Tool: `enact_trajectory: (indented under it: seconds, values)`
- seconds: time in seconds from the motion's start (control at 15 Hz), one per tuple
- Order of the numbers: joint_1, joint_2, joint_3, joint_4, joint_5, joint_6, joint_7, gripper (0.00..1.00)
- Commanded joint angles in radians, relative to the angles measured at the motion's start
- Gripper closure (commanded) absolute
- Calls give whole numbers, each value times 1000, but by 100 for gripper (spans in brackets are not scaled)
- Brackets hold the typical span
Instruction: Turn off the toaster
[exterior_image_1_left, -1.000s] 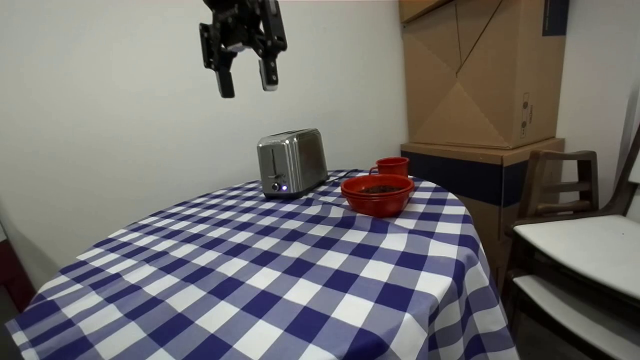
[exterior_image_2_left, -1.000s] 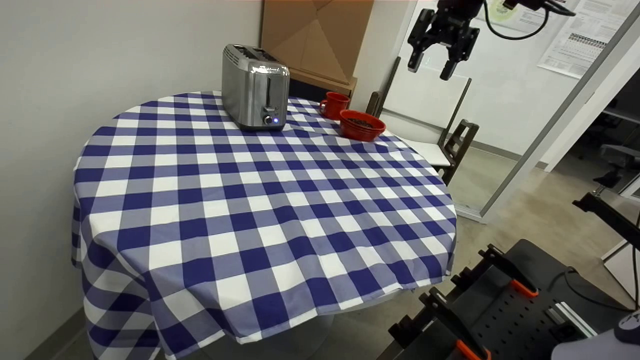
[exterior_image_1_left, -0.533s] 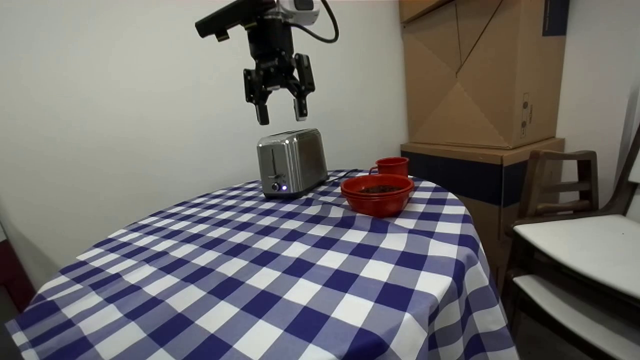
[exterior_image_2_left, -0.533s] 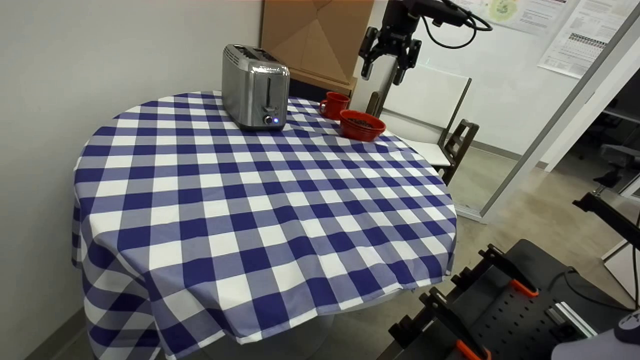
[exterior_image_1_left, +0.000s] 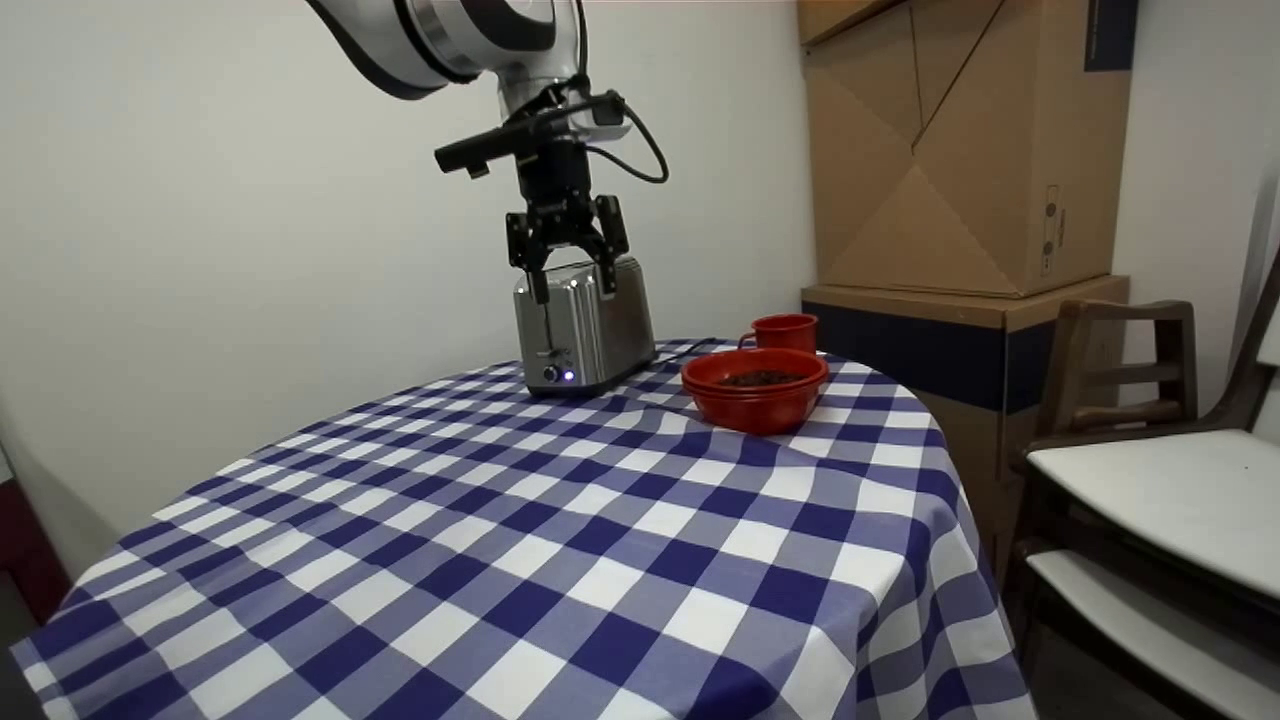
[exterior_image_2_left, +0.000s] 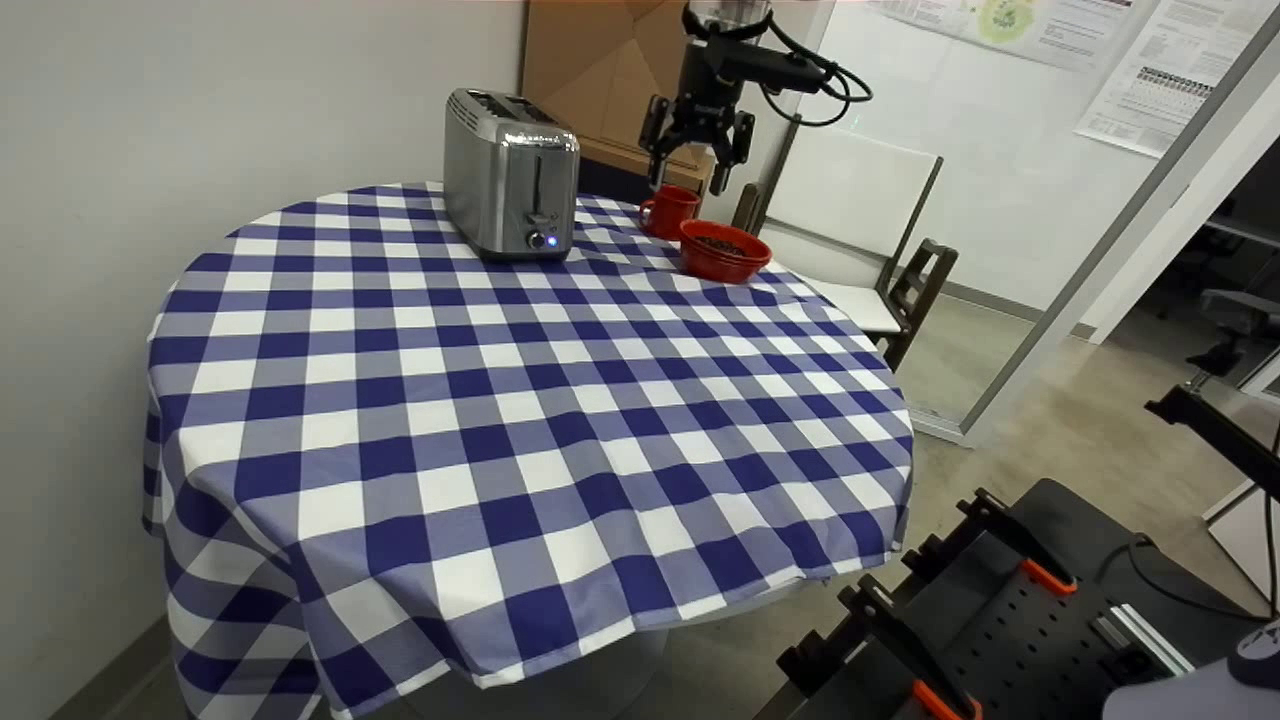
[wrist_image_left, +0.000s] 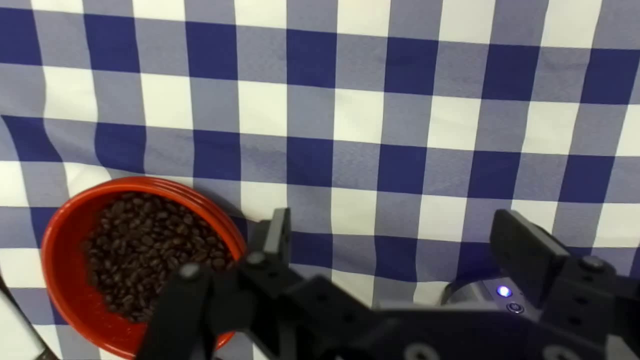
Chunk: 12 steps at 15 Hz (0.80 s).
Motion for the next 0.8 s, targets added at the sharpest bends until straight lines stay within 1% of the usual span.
enact_trajectory:
  seconds: [0.0,0.2,0.4,0.73]
  values:
    - [29,105,-11,104,-41,56,33,0]
    - [56,151,-24,118,-91,143,42,0]
    - [79,178,-32,107,-134,238,45,0]
    - [89,208,-20,99,-126,371,42,0]
